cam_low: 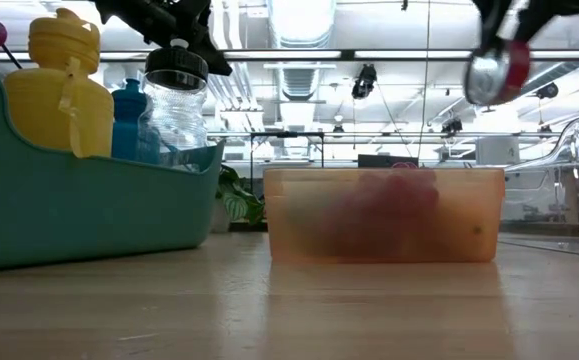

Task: Pick & Place Food Item
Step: Put the red tuna can into the transparent bin

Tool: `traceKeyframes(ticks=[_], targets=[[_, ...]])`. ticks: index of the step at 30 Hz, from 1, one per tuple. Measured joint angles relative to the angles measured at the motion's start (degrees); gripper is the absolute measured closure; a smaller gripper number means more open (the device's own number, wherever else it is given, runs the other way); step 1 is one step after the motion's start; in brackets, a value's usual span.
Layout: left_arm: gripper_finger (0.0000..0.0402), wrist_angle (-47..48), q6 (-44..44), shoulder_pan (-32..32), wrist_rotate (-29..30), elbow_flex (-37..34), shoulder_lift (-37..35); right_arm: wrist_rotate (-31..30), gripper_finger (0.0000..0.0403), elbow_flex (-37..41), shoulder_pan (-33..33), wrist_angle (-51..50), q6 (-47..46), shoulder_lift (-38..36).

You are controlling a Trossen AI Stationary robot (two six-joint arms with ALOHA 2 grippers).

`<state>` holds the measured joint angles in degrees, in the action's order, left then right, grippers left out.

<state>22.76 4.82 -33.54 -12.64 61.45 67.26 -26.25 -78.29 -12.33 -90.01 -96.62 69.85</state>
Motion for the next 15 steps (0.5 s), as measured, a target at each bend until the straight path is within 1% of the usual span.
traceKeyframes(ticks=[5,11,15], targets=[[0.038,0.0,0.0,0.0,0.0,0.0,0.0,3.9,0.026,8.4,-2.4,0.8,-5.8,-3.7],[0.038,0.0,0.0,0.0,0.0,0.0,0.0,5.8,0.026,16.5,-3.2,6.8,-6.6,-6.5],[0.038,0.0,0.0,0.0,0.0,0.0,0.0,8.7,0.026,22.2,-3.2,12.1,-6.7,-7.7]])
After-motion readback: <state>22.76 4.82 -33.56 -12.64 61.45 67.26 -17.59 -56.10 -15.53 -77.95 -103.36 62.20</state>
